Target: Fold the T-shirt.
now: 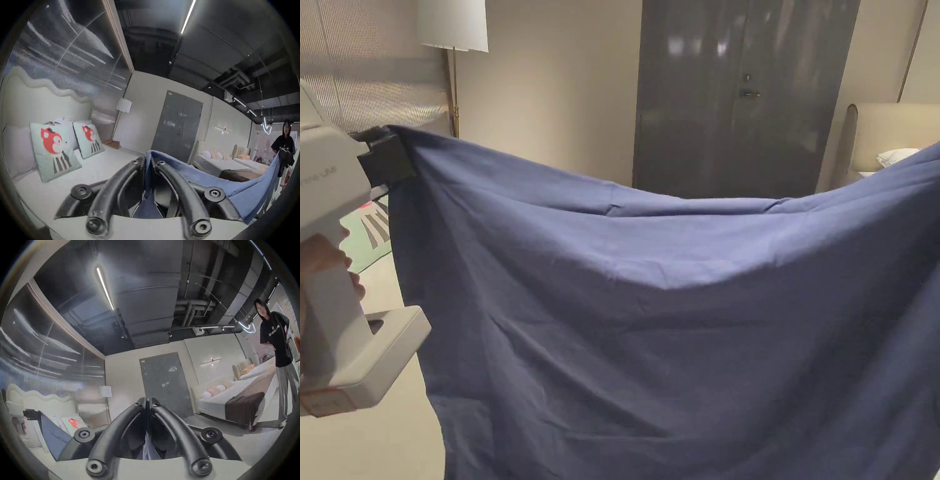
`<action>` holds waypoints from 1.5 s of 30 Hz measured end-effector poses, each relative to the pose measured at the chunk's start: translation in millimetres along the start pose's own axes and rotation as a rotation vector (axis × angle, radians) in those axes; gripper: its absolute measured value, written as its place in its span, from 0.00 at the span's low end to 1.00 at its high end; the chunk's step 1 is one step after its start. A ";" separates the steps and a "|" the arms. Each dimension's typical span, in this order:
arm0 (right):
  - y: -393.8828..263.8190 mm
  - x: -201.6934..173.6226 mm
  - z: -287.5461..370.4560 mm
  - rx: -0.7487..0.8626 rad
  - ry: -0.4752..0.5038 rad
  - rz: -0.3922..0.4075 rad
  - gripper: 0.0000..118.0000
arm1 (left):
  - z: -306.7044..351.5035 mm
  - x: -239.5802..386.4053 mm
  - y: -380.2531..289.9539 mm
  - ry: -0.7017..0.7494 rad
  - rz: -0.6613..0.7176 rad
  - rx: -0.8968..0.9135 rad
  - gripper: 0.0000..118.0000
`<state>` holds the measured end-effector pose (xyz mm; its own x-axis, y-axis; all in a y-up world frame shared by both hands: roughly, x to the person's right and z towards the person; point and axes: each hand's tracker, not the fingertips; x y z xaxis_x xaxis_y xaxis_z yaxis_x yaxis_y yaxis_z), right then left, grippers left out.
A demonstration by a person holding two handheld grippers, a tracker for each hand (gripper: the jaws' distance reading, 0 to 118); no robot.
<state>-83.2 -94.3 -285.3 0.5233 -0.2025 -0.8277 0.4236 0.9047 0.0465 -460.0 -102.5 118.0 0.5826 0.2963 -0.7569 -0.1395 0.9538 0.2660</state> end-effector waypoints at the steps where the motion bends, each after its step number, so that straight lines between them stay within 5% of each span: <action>1: 4.6 -2.6 -12.1 0.008 -0.001 0.008 0.01 | -7.0 2.4 9.6 0.001 -0.008 0.012 0.03; 23: -0.1 -22.3 -299.2 0.029 0.023 0.081 0.01 | -253.0 -18.1 86.2 0.057 -0.009 0.045 0.03; 36: -57.9 -27.2 -351.6 -0.047 0.026 0.133 0.01 | -312.5 -16.2 46.1 0.079 0.000 0.009 0.03; 45: -95.5 -31.8 -323.8 -0.141 0.037 0.155 0.01 | -310.1 -31.0 4.5 0.102 0.006 -0.072 0.03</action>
<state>-379.7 -52.8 -444.5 0.5458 -0.0457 -0.8367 0.2310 0.9680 0.0979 -727.0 -92.1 -42.5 0.4977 0.3021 -0.8130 -0.2020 0.9520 0.2301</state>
